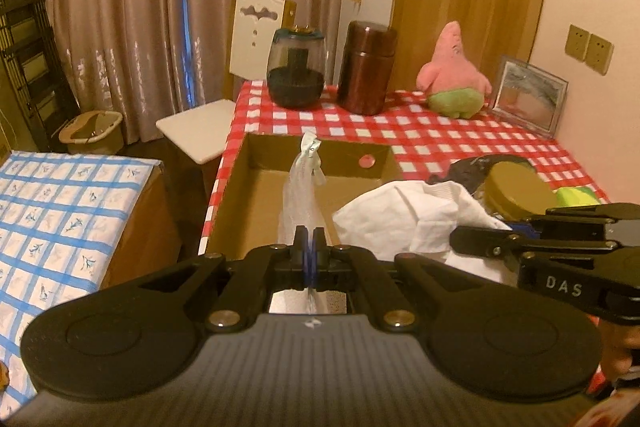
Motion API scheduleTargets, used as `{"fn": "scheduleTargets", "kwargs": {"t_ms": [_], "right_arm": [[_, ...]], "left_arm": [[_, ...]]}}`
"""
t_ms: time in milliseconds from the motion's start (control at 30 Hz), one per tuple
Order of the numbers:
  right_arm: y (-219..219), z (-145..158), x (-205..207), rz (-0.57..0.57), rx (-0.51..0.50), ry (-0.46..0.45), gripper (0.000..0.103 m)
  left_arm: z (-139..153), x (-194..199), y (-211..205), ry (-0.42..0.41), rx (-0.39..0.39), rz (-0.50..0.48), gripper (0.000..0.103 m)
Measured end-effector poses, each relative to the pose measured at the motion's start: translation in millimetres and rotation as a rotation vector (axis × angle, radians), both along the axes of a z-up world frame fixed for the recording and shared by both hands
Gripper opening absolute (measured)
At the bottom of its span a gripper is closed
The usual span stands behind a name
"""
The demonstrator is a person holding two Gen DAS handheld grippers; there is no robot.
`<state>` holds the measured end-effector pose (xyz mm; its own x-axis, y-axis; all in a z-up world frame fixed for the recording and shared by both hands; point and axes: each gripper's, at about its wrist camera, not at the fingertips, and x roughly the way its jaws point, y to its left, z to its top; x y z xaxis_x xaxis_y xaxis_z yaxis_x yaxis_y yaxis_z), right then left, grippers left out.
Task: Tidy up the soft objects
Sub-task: 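Carry the bag with the left tool into the box while the right tool releases the mask there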
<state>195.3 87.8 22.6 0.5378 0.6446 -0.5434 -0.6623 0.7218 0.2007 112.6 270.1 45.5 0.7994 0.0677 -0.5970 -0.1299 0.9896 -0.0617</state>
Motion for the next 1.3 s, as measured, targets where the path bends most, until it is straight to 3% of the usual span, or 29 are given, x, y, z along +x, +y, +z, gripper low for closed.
{"fn": "scheduleTargets", "kwargs": {"t_ms": [167, 267, 467, 600, 633, 1033, 1300], "right_arm": [[14, -23, 14, -0.003, -0.011, 0.056, 0.01], [17, -32, 17, 0.009, -0.014, 0.076, 0.01], [23, -41, 18, 0.047, -0.01, 0.107, 0.014], [20, -41, 18, 0.061, 0.021, 0.12, 0.058], [20, -40, 16, 0.058, 0.028, 0.116, 0.06], [-32, -4, -16, 0.009, 0.011, 0.039, 0.06], [-98, 14, -54, -0.099, -0.037, -0.022, 0.06]], "left_arm": [[-26, 18, 9, 0.031, -0.008, 0.022, 0.006], [-40, 20, 15, 0.054, -0.038, 0.037, 0.026], [-46, 6, 21, 0.058, -0.048, 0.07, 0.029], [-45, -2, 23, 0.056, -0.056, 0.1, 0.036], [-44, -4, 23, 0.054, -0.06, 0.109, 0.036], [-22, -28, 3, 0.026, -0.062, 0.113, 0.041], [9, -39, -47, -0.028, -0.063, 0.045, 0.056]]}}
